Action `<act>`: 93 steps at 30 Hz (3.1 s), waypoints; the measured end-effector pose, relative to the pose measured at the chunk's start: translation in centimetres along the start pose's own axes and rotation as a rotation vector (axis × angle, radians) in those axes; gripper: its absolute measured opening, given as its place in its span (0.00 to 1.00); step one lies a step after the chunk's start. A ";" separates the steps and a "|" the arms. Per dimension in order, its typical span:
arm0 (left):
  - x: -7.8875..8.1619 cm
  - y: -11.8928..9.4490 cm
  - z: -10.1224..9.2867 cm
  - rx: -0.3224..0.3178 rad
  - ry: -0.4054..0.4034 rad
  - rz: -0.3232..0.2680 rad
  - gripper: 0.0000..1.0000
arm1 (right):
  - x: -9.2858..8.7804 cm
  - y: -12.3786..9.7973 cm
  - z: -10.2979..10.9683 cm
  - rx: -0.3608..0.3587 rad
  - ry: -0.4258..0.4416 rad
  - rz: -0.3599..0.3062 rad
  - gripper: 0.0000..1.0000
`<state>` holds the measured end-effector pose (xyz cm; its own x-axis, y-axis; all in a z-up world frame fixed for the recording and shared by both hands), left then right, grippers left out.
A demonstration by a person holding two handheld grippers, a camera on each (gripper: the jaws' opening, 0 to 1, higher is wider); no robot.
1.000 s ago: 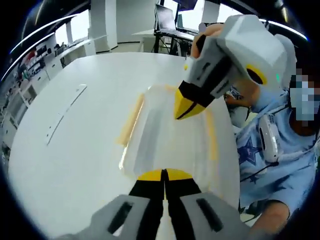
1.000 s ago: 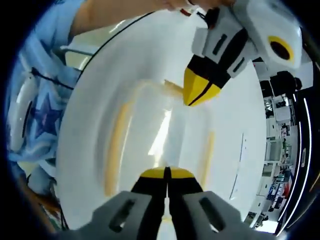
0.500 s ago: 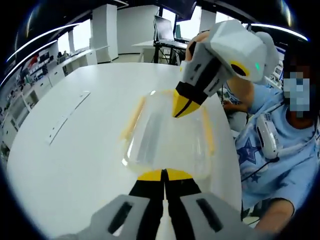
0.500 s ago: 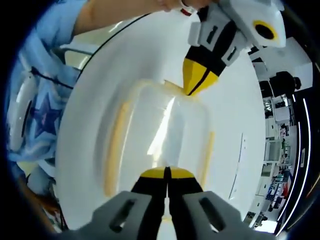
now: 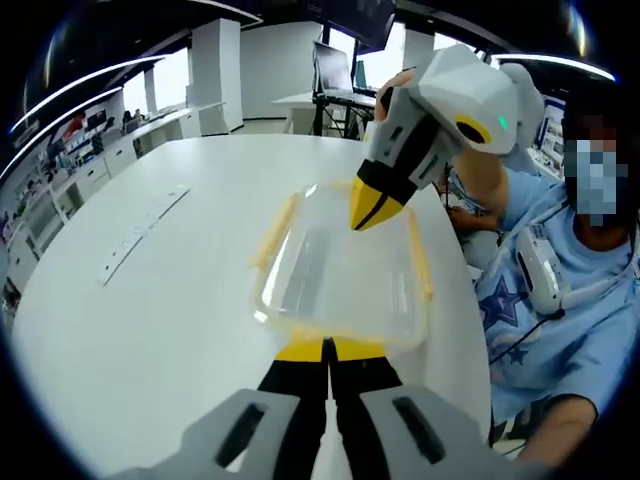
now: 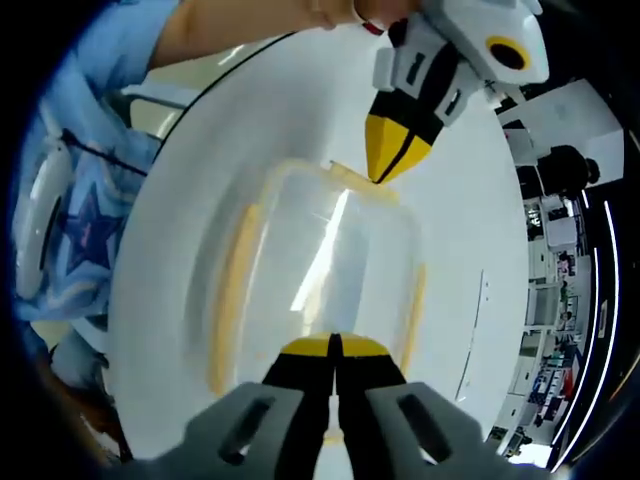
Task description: Snap each plastic latch of the storage box into its locked position after aligning the lid with the box until every specified latch is closed and the lid sits flush.
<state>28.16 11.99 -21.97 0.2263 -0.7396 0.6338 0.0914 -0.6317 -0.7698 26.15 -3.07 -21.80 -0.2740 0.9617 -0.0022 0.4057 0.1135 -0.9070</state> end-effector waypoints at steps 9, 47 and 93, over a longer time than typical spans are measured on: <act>-0.4 -0.2 0.1 0.001 -0.004 -0.016 0.00 | 0.3 0.0 0.1 -0.012 0.000 -0.009 0.00; -1.8 0.2 -0.2 -0.028 0.026 -0.224 0.00 | 0.7 -0.6 -0.7 -0.014 -0.009 0.005 0.00; -2.5 2.0 -0.5 0.034 0.084 -0.427 0.00 | -0.7 -0.6 0.3 -0.029 -0.006 0.005 0.00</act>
<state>27.32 12.50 -25.05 0.0816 -0.4307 0.8988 0.1923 -0.8780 -0.4383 25.84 -3.88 -21.42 -0.2772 0.9608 -0.0093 0.4319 0.1160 -0.8944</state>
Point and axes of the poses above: the point that each gripper's makers call its tool centre point, and the gripper's own axes: y roughly forward along the fingers, z roughly to its left, x roughly out of its top, the point moved 5 cm from there along -y, roughly backward along the fingers, and after that the axes turned 9 degrees about z, right-handed, at the moved point
